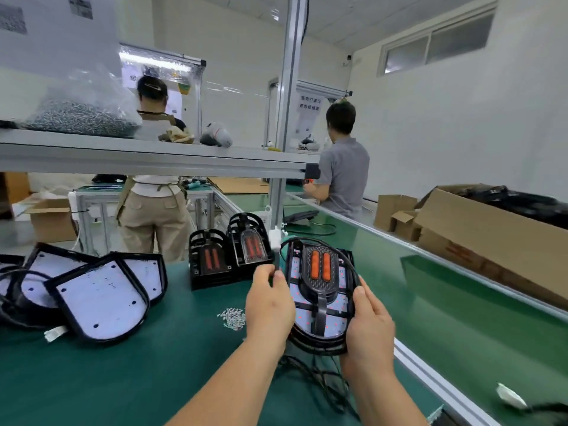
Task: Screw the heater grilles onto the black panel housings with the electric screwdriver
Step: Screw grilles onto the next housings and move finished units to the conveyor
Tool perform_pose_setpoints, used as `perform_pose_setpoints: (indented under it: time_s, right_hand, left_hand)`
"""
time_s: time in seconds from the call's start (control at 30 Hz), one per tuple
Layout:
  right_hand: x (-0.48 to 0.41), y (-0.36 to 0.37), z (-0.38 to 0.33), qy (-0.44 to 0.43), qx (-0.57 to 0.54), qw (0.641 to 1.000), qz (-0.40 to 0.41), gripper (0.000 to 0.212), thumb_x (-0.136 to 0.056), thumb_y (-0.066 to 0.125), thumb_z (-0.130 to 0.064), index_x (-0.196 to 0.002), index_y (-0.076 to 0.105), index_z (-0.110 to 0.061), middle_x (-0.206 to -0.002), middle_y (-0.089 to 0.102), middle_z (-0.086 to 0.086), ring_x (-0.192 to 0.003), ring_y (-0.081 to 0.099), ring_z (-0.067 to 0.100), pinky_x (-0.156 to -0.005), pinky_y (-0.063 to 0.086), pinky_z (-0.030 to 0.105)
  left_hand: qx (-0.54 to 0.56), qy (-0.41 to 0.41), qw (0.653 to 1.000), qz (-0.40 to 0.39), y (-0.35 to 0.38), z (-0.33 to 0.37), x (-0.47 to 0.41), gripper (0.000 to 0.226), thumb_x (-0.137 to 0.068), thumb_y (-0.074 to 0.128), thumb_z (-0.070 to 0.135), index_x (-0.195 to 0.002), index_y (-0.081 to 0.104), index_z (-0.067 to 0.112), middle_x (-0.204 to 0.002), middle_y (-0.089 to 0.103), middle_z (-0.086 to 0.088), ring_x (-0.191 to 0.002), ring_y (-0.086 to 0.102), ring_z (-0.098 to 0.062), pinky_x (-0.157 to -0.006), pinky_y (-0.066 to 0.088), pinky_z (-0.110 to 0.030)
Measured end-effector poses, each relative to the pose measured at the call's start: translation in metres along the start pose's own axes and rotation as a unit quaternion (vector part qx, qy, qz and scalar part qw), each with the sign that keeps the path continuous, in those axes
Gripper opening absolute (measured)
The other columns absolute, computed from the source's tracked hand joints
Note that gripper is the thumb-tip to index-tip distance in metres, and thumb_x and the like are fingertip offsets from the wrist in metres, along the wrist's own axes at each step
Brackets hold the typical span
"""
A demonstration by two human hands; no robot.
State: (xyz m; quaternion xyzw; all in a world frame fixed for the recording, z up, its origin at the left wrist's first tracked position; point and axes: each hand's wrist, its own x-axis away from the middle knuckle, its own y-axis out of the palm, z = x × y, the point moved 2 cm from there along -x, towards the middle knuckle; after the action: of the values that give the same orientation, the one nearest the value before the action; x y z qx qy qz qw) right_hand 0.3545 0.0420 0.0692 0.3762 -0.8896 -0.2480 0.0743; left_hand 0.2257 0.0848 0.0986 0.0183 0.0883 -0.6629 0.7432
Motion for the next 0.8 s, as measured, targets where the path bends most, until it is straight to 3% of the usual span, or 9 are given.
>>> perform_pose_setpoints:
  time_s: [0.13, 0.23, 0.27, 0.33, 0.37, 0.43, 0.53, 0.63, 0.8]
  right_hand:
    - [-0.01, -0.059, -0.034, -0.047, -0.005, 0.995, 0.093, 0.027, -0.103, 0.05, -0.014, -0.122, 0.069, -0.01, -0.109, 0.076, 0.004, -0.104, 0.071, 0.025, -0.093, 0.055, 0.043]
    - [-0.015, -0.109, -0.061, -0.089, -0.001, 0.982, 0.164, 0.026, -0.103, 0.05, -0.014, -0.12, 0.069, -0.013, -0.104, 0.077, 0.002, -0.094, 0.073, 0.018, -0.079, 0.059, 0.033]
    - [-0.017, -0.123, -0.068, -0.096, 0.002, 0.979, 0.182, 0.025, -0.103, 0.05, -0.014, -0.118, 0.069, -0.015, -0.104, 0.077, 0.002, -0.092, 0.073, 0.017, -0.078, 0.06, 0.032]
    - [-0.018, -0.158, -0.084, -0.113, -0.001, 0.967, 0.227, 0.025, -0.103, 0.051, -0.016, -0.121, 0.068, -0.017, -0.115, 0.073, 0.005, -0.103, 0.07, 0.022, -0.091, 0.057, 0.041]
    - [-0.018, -0.173, -0.092, -0.123, 0.002, 0.961, 0.247, 0.027, -0.103, 0.051, -0.019, -0.125, 0.067, -0.016, -0.121, 0.071, 0.005, -0.111, 0.067, 0.024, -0.098, 0.053, 0.046]
    - [-0.017, -0.205, -0.109, -0.145, 0.003, 0.945, 0.294, 0.032, -0.103, 0.051, -0.021, -0.131, 0.064, -0.014, -0.125, 0.068, 0.007, -0.117, 0.064, 0.027, -0.104, 0.049, 0.05]
    - [-0.014, -0.249, -0.13, -0.168, -0.007, 0.921, 0.352, 0.029, -0.102, 0.051, -0.016, -0.126, 0.067, -0.013, -0.116, 0.072, 0.01, -0.106, 0.069, 0.029, -0.096, 0.054, 0.049]
    - [-0.01, -0.286, -0.139, -0.181, 0.015, 0.903, 0.389, 0.029, -0.099, 0.051, -0.015, -0.121, 0.07, -0.011, -0.11, 0.073, 0.011, -0.094, 0.07, 0.026, -0.089, 0.056, 0.045]
    - [-0.004, -0.326, -0.138, -0.158, 0.132, 0.876, 0.435, 0.032, -0.097, 0.052, -0.015, -0.122, 0.07, -0.007, -0.112, 0.072, 0.014, -0.098, 0.067, 0.028, -0.094, 0.054, 0.047]
  left_hand:
    - [-0.015, 0.027, 0.991, -0.13, 0.066, 0.007, 0.024, 0.035, -0.103, 0.038, 0.024, -0.123, 0.065, 0.015, -0.125, 0.065, -0.004, -0.113, 0.058, -0.025, -0.099, 0.046, -0.038]
    - [0.003, 0.01, 0.968, -0.25, 0.117, 0.012, 0.056, 0.048, -0.102, 0.037, 0.018, -0.149, 0.044, 0.021, -0.15, 0.044, -0.002, -0.129, 0.05, -0.022, -0.111, 0.039, -0.034]
    - [0.008, 0.015, 0.96, -0.278, 0.13, 0.013, 0.065, 0.051, -0.102, 0.038, 0.016, -0.152, 0.037, 0.022, -0.151, 0.04, -0.003, -0.123, 0.054, -0.02, -0.108, 0.042, -0.028]
    - [0.003, 0.042, 0.943, -0.33, 0.156, 0.018, 0.089, 0.053, -0.104, 0.04, 0.016, -0.155, 0.028, 0.02, -0.144, 0.041, 0.0, -0.097, 0.056, -0.004, -0.082, 0.046, -0.009]
    - [0.004, 0.055, 0.936, -0.348, 0.167, 0.02, 0.099, 0.054, -0.104, 0.042, 0.017, -0.156, 0.026, 0.019, -0.139, 0.043, 0.0, -0.095, 0.051, 0.0, -0.078, 0.042, -0.009]
    - [0.014, 0.071, 0.92, -0.385, 0.186, 0.025, 0.122, 0.054, -0.104, 0.044, 0.021, -0.156, 0.027, 0.022, -0.143, 0.045, 0.002, -0.11, 0.048, -0.005, -0.089, 0.036, -0.018]
    - [0.048, 0.061, 0.882, -0.465, 0.211, 0.028, 0.158, 0.049, -0.103, 0.046, 0.018, -0.15, 0.036, 0.028, -0.14, 0.049, 0.008, -0.116, 0.054, -0.009, -0.09, 0.046, -0.016]
    - [0.035, 0.059, 0.848, -0.525, 0.233, 0.022, 0.185, 0.049, -0.102, 0.046, 0.015, -0.15, 0.039, 0.022, -0.148, 0.047, 0.002, -0.132, 0.048, -0.015, -0.113, 0.039, -0.035]
    - [-0.048, 0.09, 0.813, -0.573, 0.254, 0.007, 0.212, 0.049, -0.1, 0.043, 0.013, -0.149, 0.042, 0.022, -0.149, 0.044, 0.004, -0.137, 0.041, -0.015, -0.119, 0.029, -0.034]
